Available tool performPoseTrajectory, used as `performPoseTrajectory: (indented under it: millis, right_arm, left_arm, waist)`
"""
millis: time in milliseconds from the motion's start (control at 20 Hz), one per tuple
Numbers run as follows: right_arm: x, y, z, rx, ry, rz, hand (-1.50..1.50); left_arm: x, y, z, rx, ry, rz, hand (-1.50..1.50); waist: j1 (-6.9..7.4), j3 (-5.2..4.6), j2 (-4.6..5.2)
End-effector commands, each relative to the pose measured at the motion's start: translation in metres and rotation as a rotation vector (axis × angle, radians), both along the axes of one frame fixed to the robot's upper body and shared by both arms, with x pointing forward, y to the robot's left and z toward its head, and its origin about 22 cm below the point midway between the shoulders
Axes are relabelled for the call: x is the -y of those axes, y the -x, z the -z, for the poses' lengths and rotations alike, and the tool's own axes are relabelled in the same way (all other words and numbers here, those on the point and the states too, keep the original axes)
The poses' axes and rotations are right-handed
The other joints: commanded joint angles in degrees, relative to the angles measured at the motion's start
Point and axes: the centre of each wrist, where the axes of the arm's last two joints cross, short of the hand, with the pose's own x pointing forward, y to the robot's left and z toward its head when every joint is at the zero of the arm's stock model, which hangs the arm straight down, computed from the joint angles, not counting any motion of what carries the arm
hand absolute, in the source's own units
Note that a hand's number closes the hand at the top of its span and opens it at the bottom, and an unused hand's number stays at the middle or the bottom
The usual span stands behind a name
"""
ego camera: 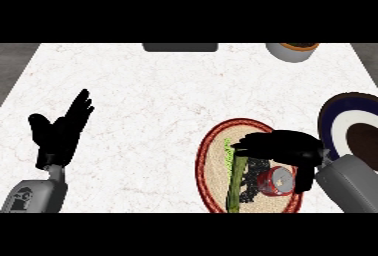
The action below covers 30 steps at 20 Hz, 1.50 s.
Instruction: Pick the can from the placemat and place it in the plate
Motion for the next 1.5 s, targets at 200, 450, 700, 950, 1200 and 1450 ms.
performPoseTrajectory:
  millis: [200, 450, 700, 950, 1200, 1450]
  right_arm:
    - [-0.001, 0.012, 0.007, -0.037, 0.101, -0.169, 1.50]
    - [-0.022, 0.021, 0.019, -0.047, 0.038, -0.191, 1.50]
    - [-0.021, 0.017, 0.014, -0.050, -0.016, -0.165, 1.50]
    - [0.034, -0.004, 0.026, -0.045, -0.190, 0.733, 1.50]
    - [0.040, -0.028, -0.004, 0.141, -0.280, 1.267, 1.50]
    - [0.020, -0.050, -0.078, 0.523, -0.453, 1.583, 1.50]
  left_arm:
    - [-0.008, 0.002, 0.019, -0.004, 0.006, 0.004, 0.00]
    - [-0.010, 0.008, 0.025, 0.006, -0.004, -0.022, 0.00]
    - [-0.014, 0.000, 0.005, -0.001, 0.006, -0.005, 0.00]
    - [-0.015, 0.005, 0.010, -0.008, -0.002, -0.045, 0.00]
    - [-0.018, 0.009, 0.015, -0.009, 0.001, -0.058, 0.00]
    - [-0.015, 0.009, 0.019, -0.035, 0.014, -0.041, 0.00]
  waist:
    - [-0.11, -0.01, 0.07]
    - [0.01, -0.01, 0.06]
    - [0.04, 0.00, 0.00]
    - [-4.24, 0.02, -0.18]
    - [-3.49, -0.36, -0.87]
    - [-2.55, -0.49, -1.15]
